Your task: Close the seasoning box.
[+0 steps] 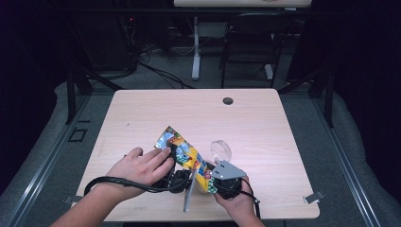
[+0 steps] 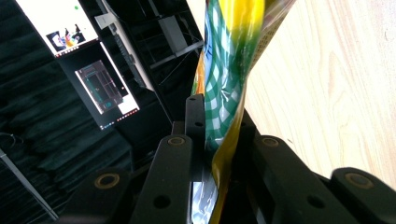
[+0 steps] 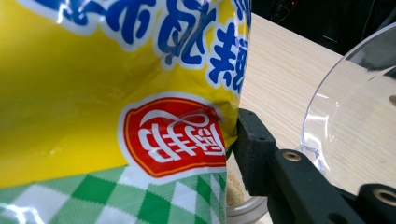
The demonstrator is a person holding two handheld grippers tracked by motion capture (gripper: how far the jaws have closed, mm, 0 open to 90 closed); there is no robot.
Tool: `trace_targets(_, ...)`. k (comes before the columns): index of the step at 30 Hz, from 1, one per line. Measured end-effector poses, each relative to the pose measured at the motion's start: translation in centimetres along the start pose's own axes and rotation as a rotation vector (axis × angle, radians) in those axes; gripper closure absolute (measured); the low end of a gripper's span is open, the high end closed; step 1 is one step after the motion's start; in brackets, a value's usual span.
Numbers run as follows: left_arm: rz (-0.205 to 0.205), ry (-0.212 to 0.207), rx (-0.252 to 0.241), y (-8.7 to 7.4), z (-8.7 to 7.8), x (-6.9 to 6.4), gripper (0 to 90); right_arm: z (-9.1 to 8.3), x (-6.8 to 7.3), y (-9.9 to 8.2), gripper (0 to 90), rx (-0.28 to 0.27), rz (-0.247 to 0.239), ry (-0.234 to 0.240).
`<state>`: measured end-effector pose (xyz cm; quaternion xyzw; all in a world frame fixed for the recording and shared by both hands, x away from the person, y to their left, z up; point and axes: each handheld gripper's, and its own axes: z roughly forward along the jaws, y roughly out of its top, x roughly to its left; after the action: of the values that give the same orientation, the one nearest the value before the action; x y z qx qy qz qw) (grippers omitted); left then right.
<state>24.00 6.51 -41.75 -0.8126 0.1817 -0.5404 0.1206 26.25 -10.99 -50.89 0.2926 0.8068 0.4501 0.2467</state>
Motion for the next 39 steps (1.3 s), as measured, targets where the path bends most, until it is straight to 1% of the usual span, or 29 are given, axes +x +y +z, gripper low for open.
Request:
trace_targets(12,-0.046,-0.018,-0.004,-0.4,0.3,-0.7,82.7,0.1,0.1,0.0,71.2,-0.002,-0.001,-0.002)
trace_targets(14,-0.062,-0.023,-0.005,-0.5,0.4,-0.8,82.7,0.1,0.1,0.0,71.2,-0.003,-0.001,-0.002)
trace_targets(15,-0.081,-0.024,-0.008,-0.6,0.4,-0.9,82.7,0.0,0.1,0.0,71.2,-0.005,-0.001,0.001)
trace_targets(16,-0.081,-0.024,-0.008,-0.6,0.4,-0.9,82.7,0.0,0.1,0.0,71.2,-0.005,-0.001,0.001)
trace_targets(17,-0.1,-0.027,-0.011,-0.8,0.5,-1.1,82.7,0.0,0.1,0.0,71.2,-0.008,0.0,0.0)
trace_targets(19,-0.107,-0.03,-0.011,-0.8,0.5,-1.2,82.7,0.0,0.1,0.0,71.2,-0.006,-0.002,0.002)
trace_targets(20,-0.124,-0.034,-0.016,-0.9,0.6,-1.3,82.7,0.0,0.1,0.0,71.3,-0.008,-0.003,0.0)
trace_targets(22,-0.137,-0.039,-0.016,-1.0,0.7,-1.5,82.7,0.0,0.1,0.0,71.3,-0.009,-0.004,0.0)
trace_targets(23,-0.154,-0.046,-0.016,-1.0,0.7,-1.7,82.7,0.1,0.1,0.0,71.3,-0.011,-0.002,-0.002)
trace_targets(24,-0.154,-0.046,-0.016,-1.0,0.7,-1.7,82.7,0.1,0.1,0.0,71.3,-0.006,-0.002,-0.002)
trace_targets(25,-0.167,-0.049,-0.022,-1.0,0.8,-1.9,82.8,0.1,0.1,0.0,71.3,-0.003,-0.002,-0.005)
trace_targets(26,-0.167,-0.049,-0.022,-1.0,0.8,-1.9,82.8,0.1,0.1,0.0,71.3,-0.003,-0.002,-0.005)
trace_targets(28,-0.189,-0.053,-0.029,-1.1,0.8,-2.1,82.8,0.0,0.1,0.0,71.4,-0.002,-0.001,-0.006)
trace_targets(29,-0.207,-0.061,-0.034,-1.3,0.9,-2.3,82.8,0.0,0.0,0.0,71.4,-0.004,-0.004,-0.006)
trace_targets(30,-0.207,-0.061,-0.034,-1.3,0.9,-2.3,82.8,0.0,0.0,0.0,71.4,-0.004,-0.004,-0.006)
trace_targets(31,-0.232,-0.069,-0.042,-1.4,1.0,-2.6,82.8,0.0,0.0,0.0,71.4,-0.007,-0.003,-0.003)
trace_targets(32,-0.232,-0.069,-0.042,-1.4,1.0,-2.6,82.8,0.0,0.0,0.0,71.4,-0.007,-0.003,-0.003)
trace_targets(33,-0.244,-0.073,-0.044,-1.5,1.0,-2.8,82.8,0.1,0.1,0.0,71.4,-0.011,-0.003,-0.005)
trace_targets(35,-0.285,-0.086,-0.051,-1.8,1.2,-3.3,82.8,0.1,0.1,0.0,71.5,-0.012,-0.007,-0.002)
trace_targets(36,-0.297,-0.087,-0.054,-1.8,1.2,-3.4,82.8,0.1,0.1,0.0,71.5,-0.013,-0.007,-0.001)
trace_targets(37,-0.297,-0.087,-0.054,-1.8,1.2,-3.4,82.8,0.1,0.1,0.0,71.5,-0.013,-0.007,-0.001)
trace_targets(38,-0.31,-0.089,-0.056,-1.9,1.2,-3.4,82.8,0.1,0.1,0.0,71.5,-0.016,-0.007,-0.001)
trace_targets(39,-0.336,-0.094,-0.064,-2.0,1.4,-3.7,82.8,0.1,0.2,0.0,71.5,-0.017,-0.008,-0.002)
